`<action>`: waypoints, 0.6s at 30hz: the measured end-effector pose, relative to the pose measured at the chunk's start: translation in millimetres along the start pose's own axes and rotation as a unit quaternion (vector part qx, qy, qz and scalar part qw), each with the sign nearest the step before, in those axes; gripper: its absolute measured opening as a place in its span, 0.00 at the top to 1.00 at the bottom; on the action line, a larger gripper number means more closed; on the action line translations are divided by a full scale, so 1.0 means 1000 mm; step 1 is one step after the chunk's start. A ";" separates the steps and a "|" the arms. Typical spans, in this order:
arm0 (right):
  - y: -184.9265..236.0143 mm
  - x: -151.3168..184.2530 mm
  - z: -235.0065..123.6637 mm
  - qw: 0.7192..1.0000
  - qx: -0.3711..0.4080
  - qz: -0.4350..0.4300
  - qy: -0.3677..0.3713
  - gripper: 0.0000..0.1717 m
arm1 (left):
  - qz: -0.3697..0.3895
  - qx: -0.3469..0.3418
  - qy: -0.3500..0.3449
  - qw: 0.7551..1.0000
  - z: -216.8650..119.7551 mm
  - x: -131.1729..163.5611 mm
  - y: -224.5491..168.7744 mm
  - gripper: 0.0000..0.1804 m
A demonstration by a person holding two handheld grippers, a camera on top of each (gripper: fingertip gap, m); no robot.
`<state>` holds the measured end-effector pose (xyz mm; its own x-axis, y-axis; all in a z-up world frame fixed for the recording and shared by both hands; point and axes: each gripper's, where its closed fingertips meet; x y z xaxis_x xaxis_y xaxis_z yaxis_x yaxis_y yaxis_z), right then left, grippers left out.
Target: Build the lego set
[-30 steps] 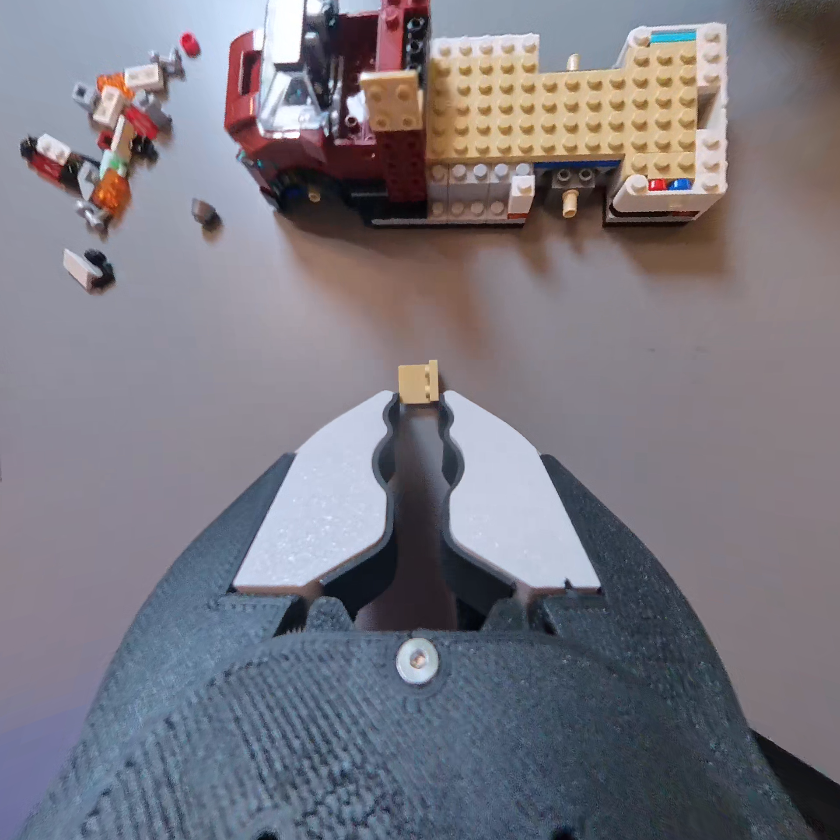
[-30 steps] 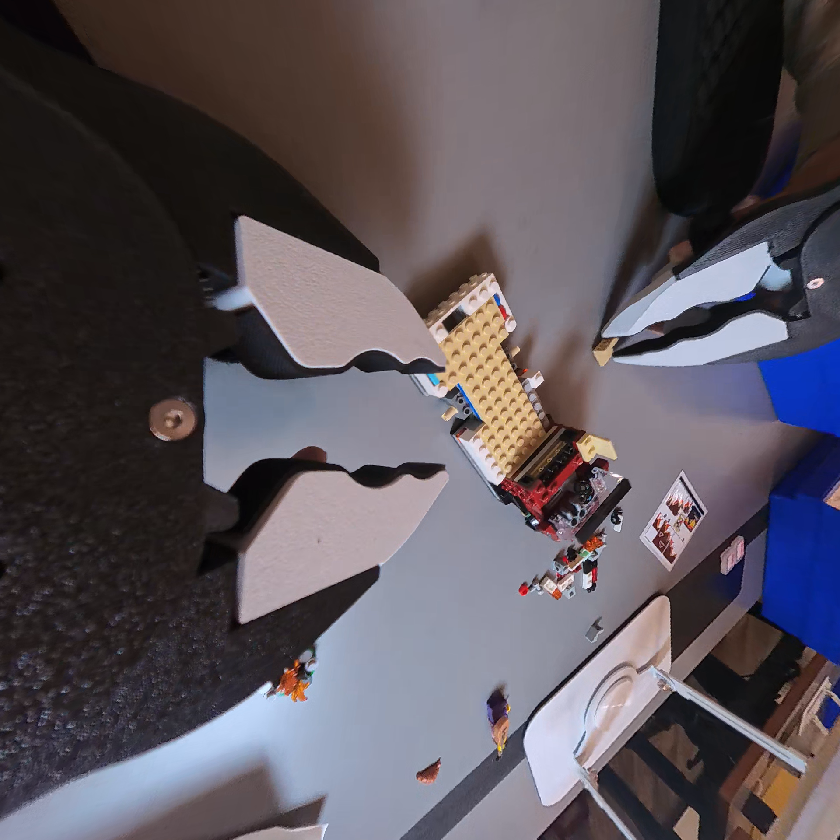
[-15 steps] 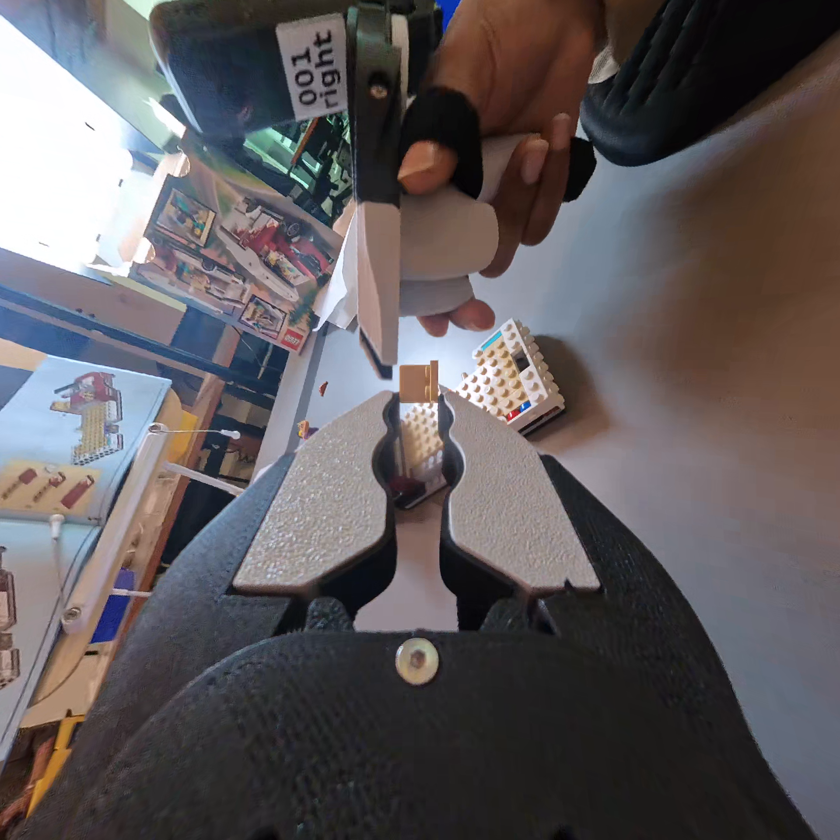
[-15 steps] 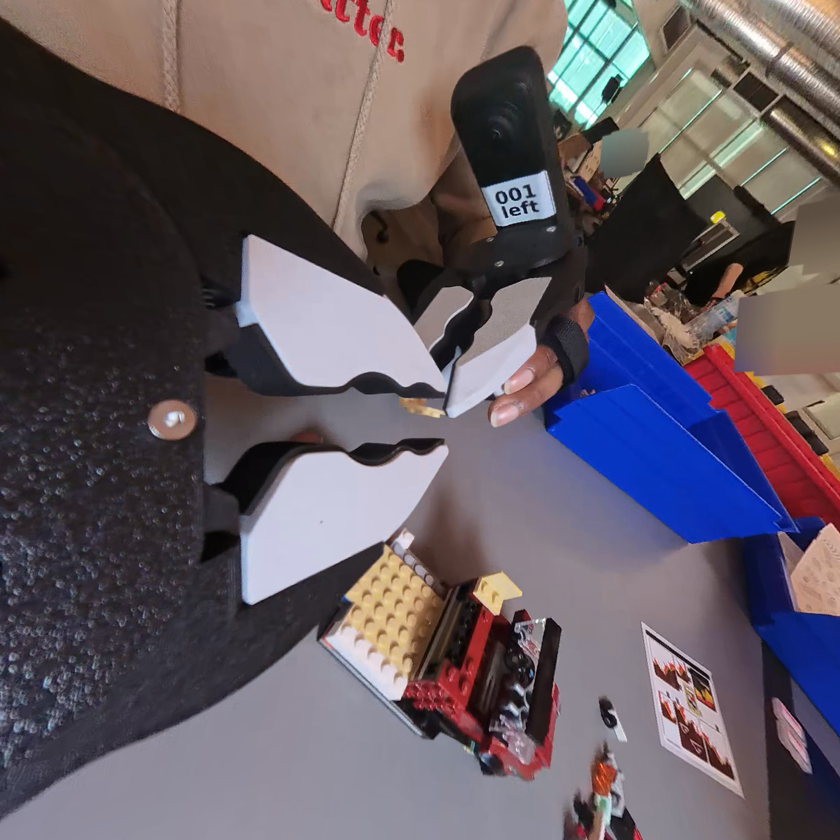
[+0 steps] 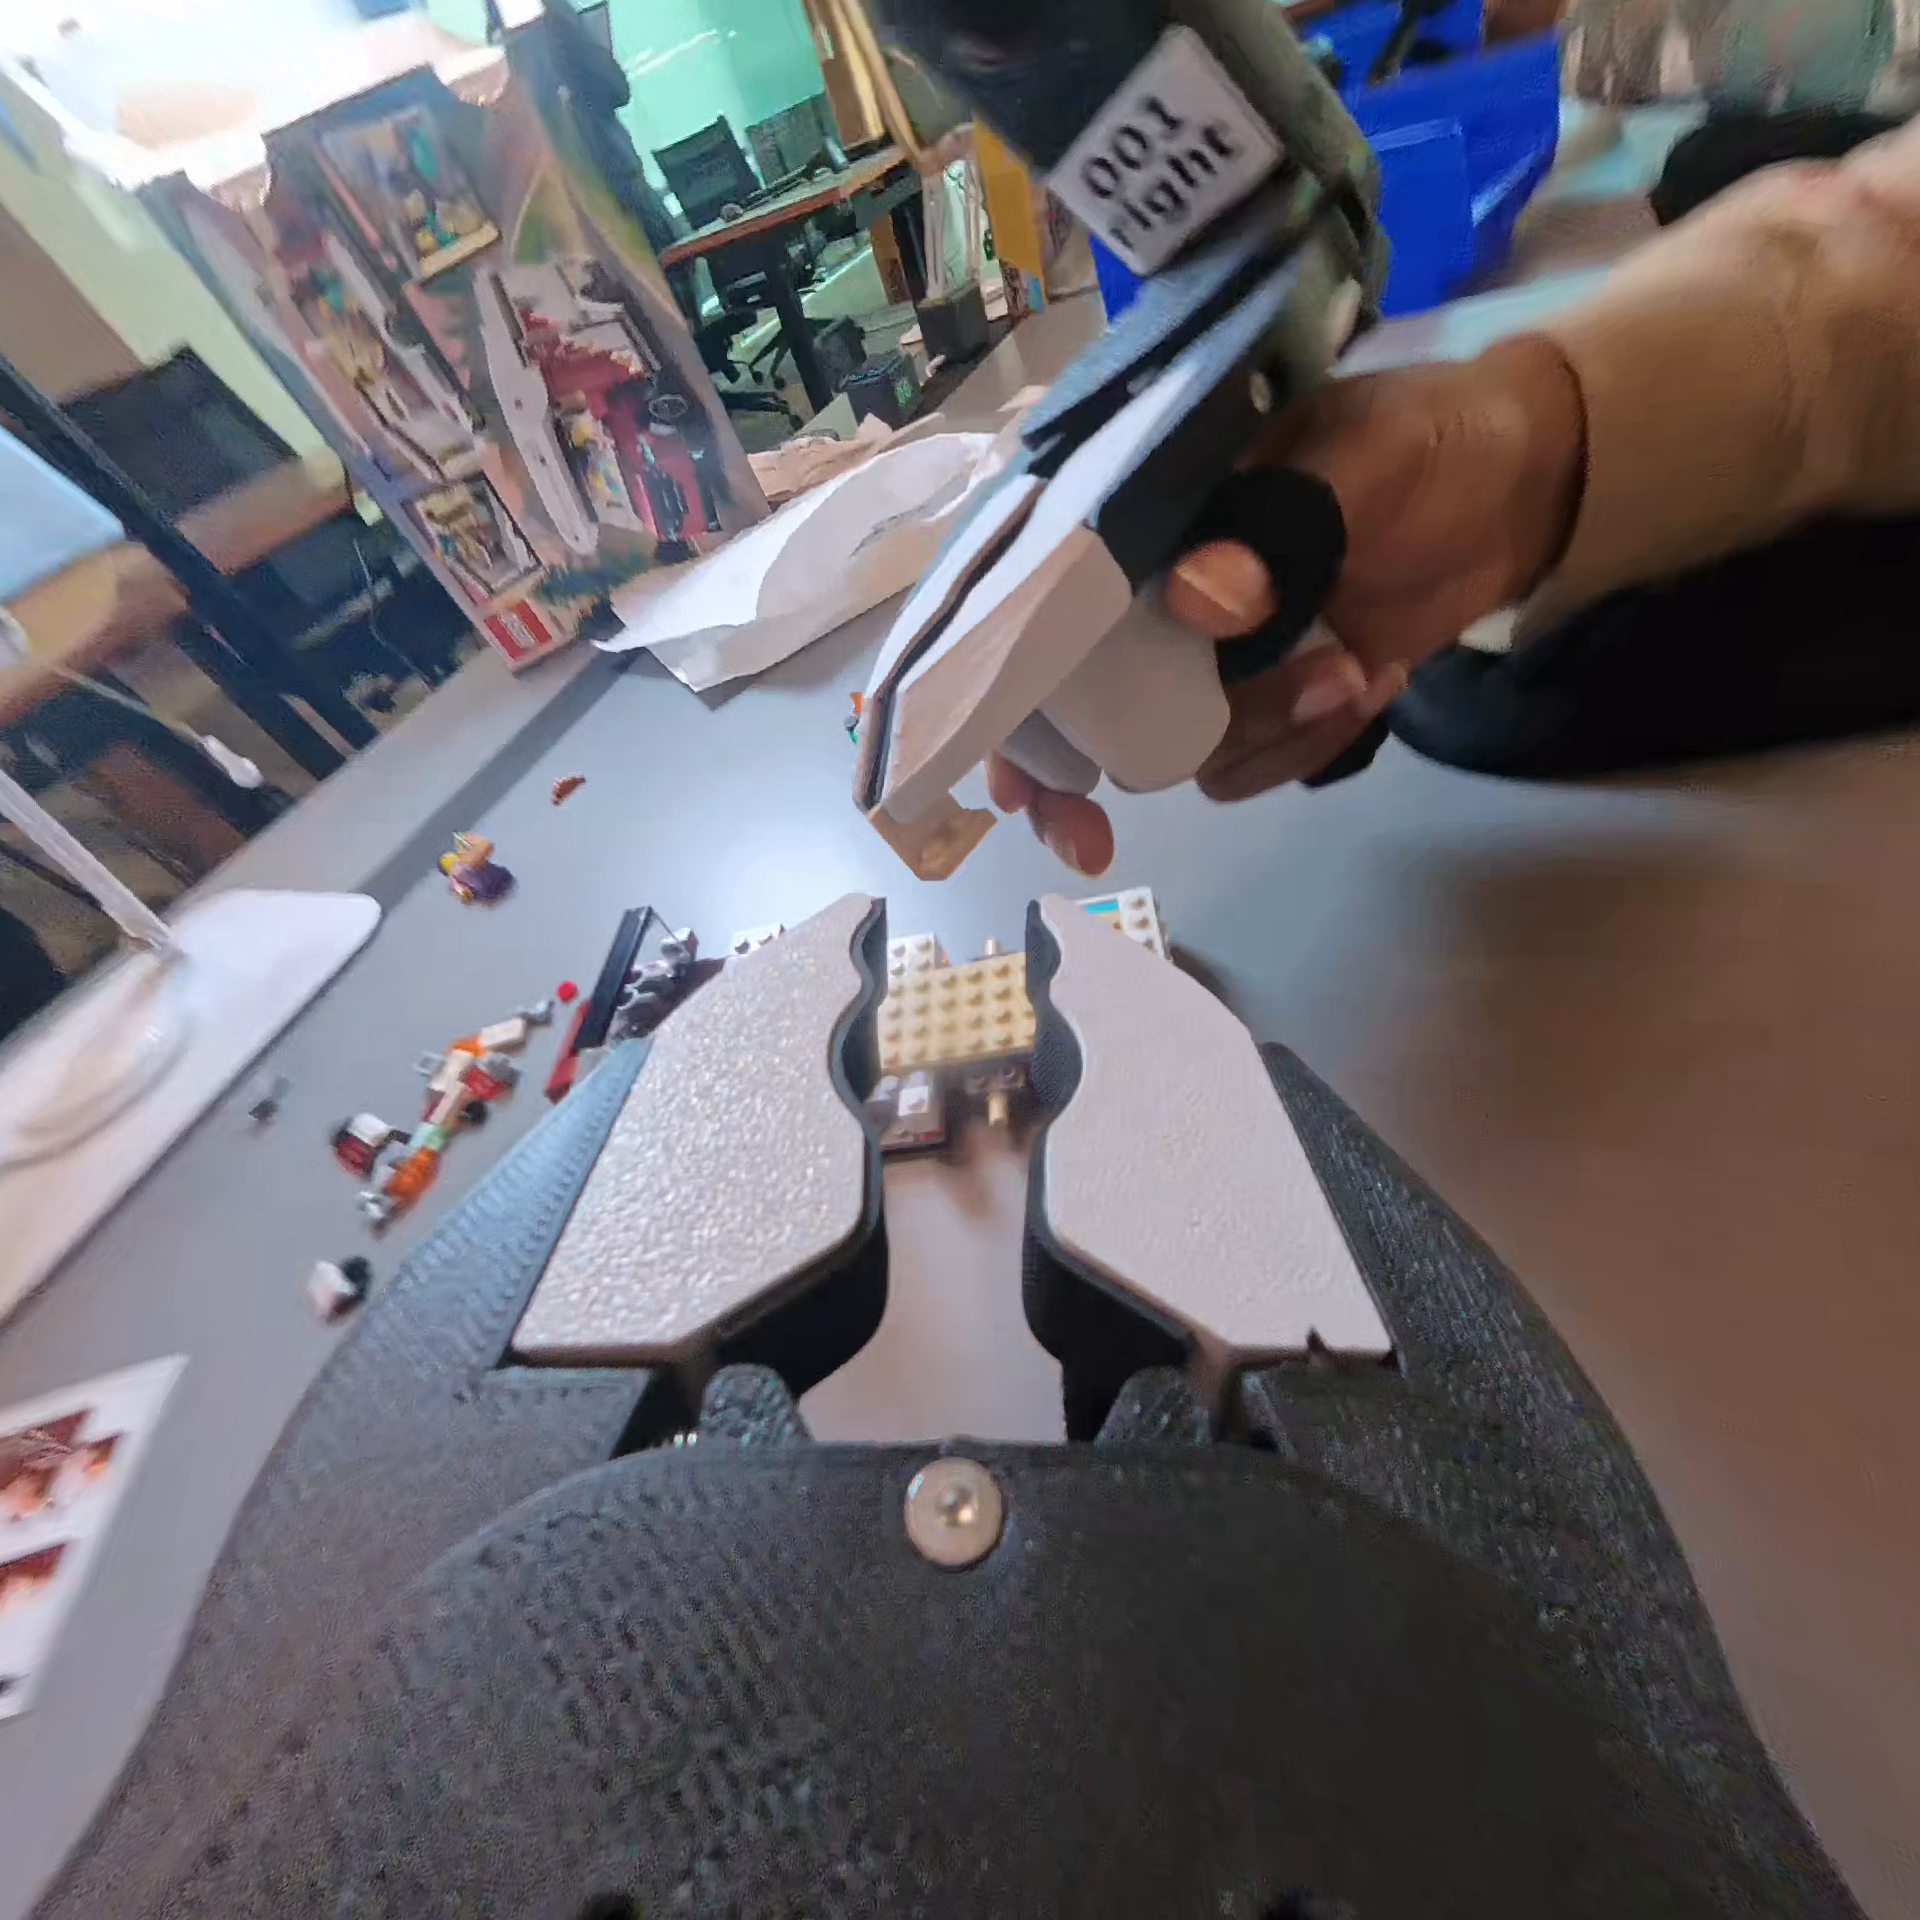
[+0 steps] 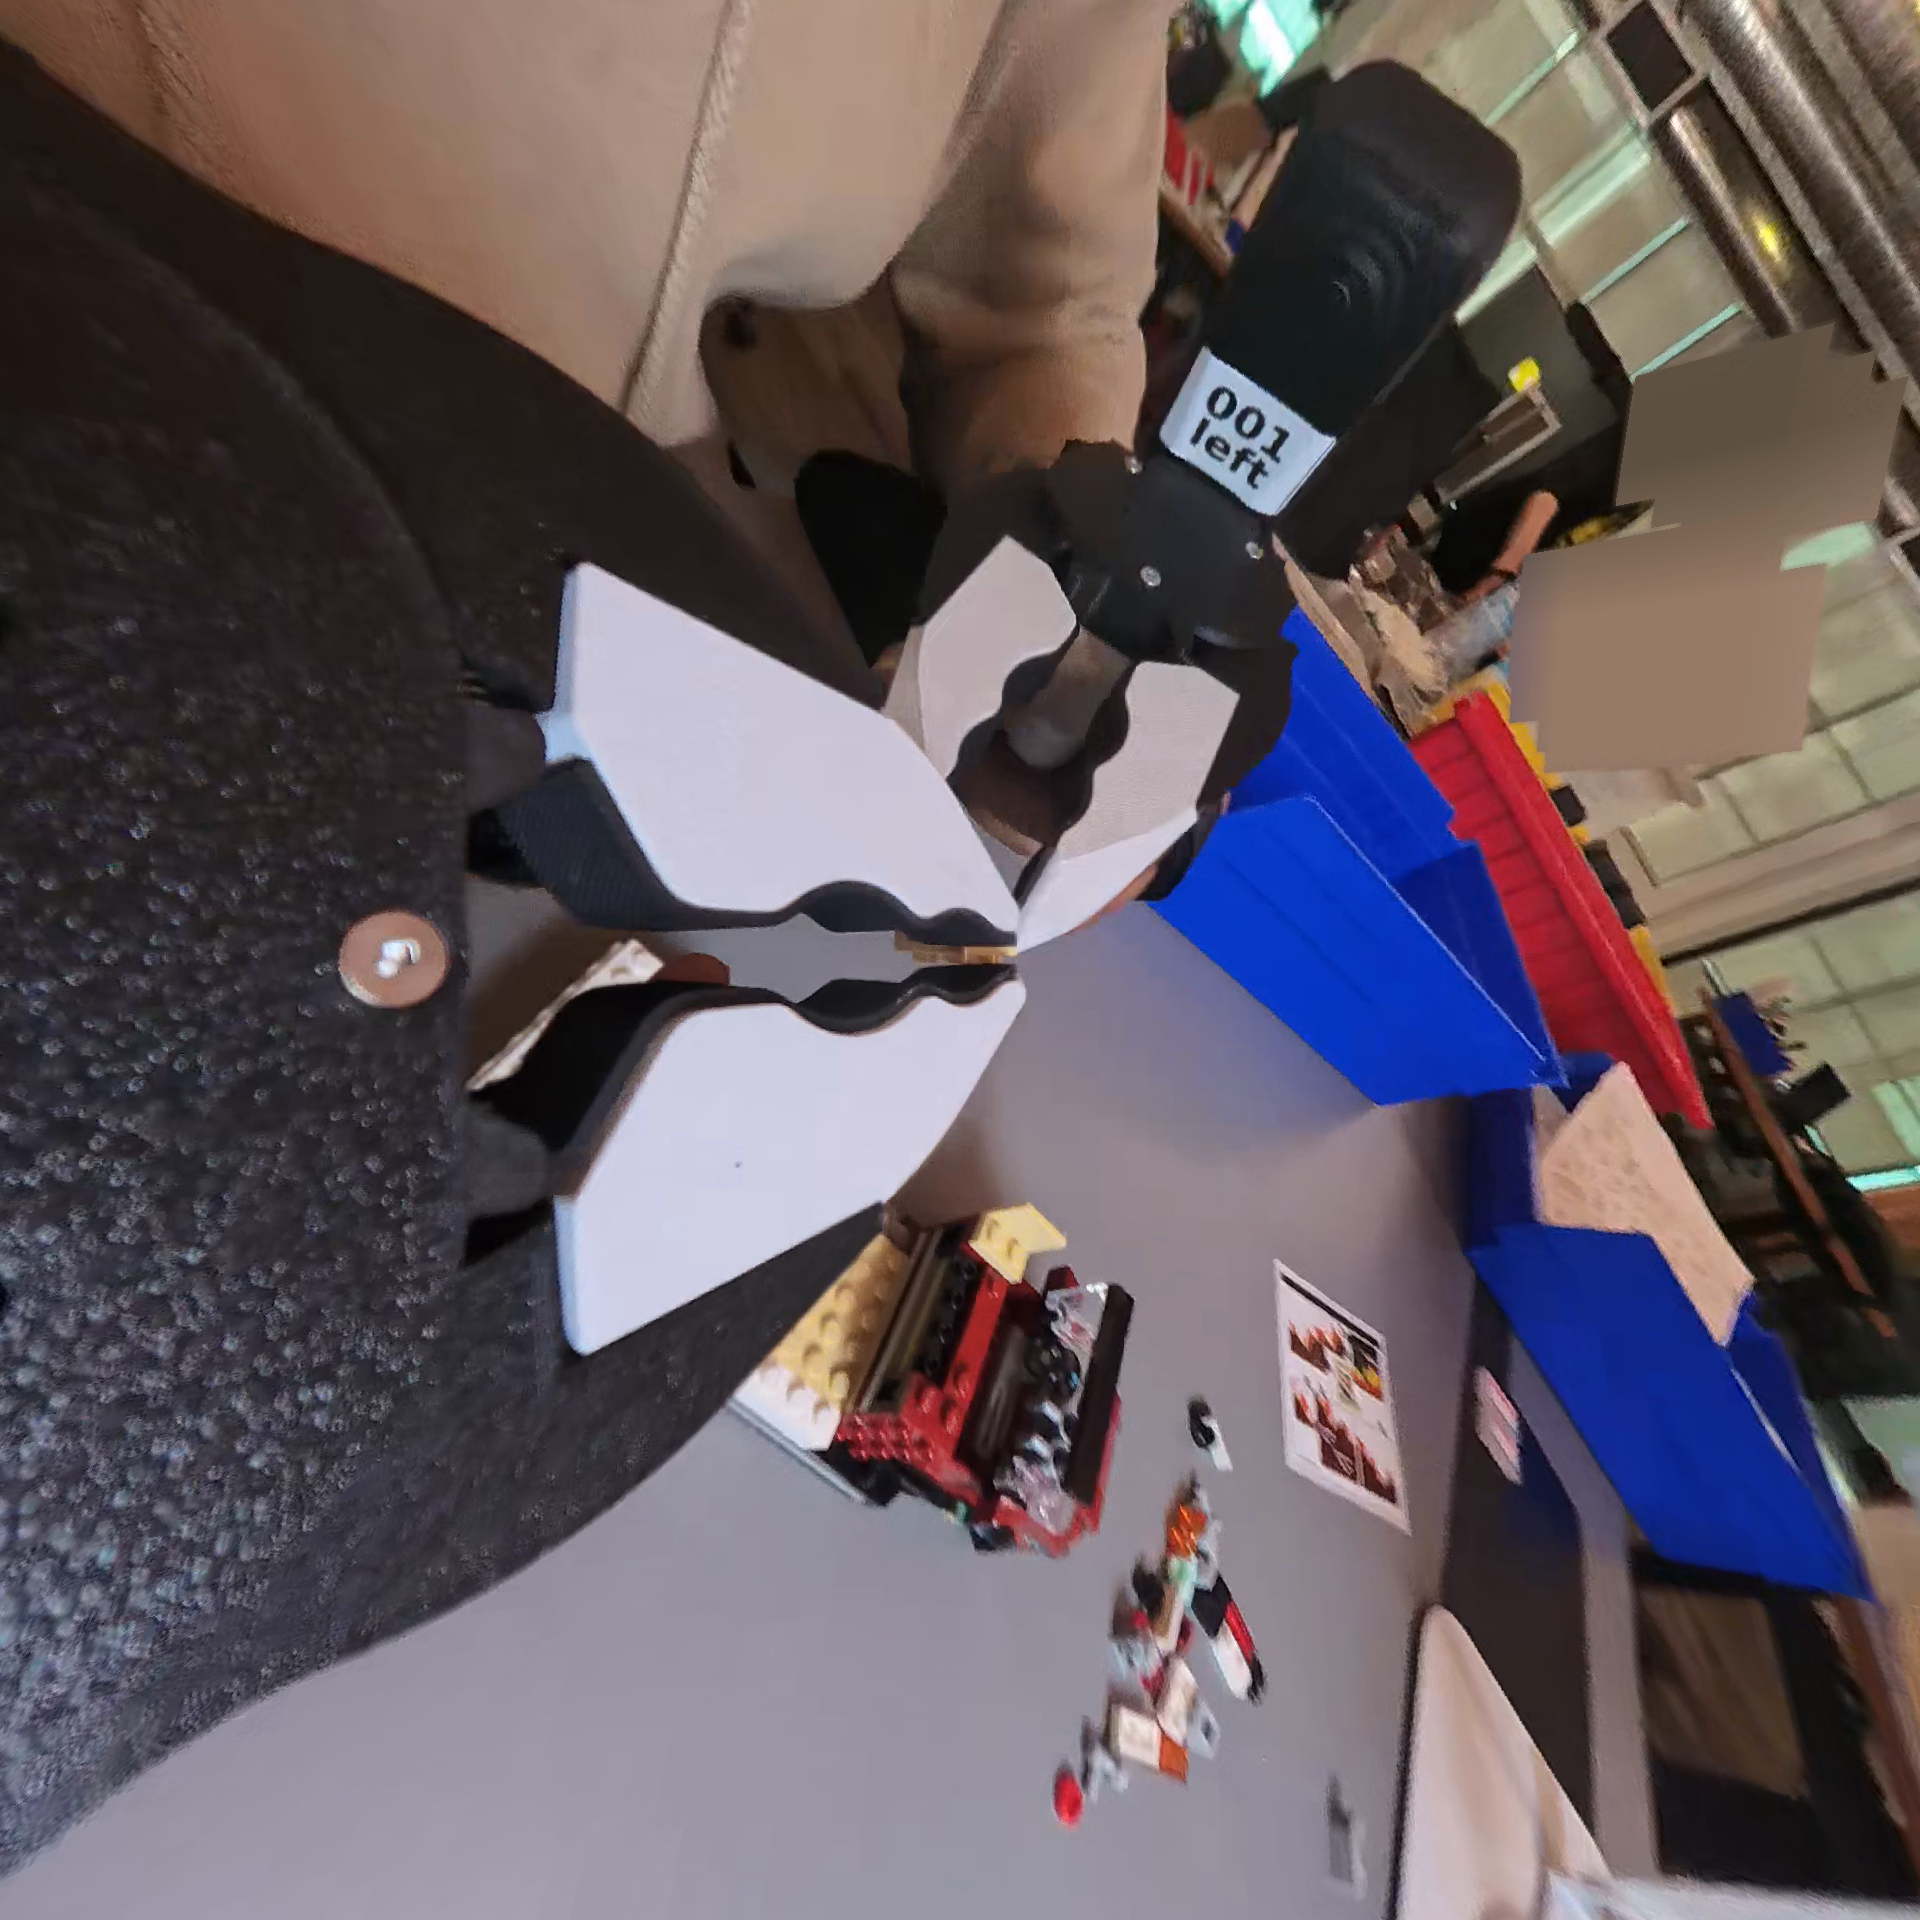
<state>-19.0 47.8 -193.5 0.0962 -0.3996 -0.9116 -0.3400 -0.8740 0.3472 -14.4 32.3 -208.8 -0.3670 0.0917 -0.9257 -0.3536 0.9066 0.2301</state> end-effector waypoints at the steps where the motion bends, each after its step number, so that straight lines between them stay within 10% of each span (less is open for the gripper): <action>1: -0.002 -0.004 0.000 1.000 0.016 -0.005 -0.015 0.98 | -0.031 0.000 -0.008 0.999 0.001 -0.002 0.002 0.86; 18: -0.001 -0.016 0.005 0.985 0.129 -0.066 -0.097 0.98 | -0.092 -0.037 -0.020 0.995 0.005 -0.009 0.017 0.91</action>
<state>-24.7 56.3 -180.8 -0.0174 -0.2054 -0.9785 -0.5654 -0.8052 0.1791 -13.3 48.9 -198.3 -0.2563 -0.0559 -0.9650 -0.4749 0.8768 0.0753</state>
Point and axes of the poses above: each gripper's, where its closed fingertips meet, z out along the fingers, x out of its underside, y = z × x across the jaws, and after that the axes turned 10 degrees about x, right-handed
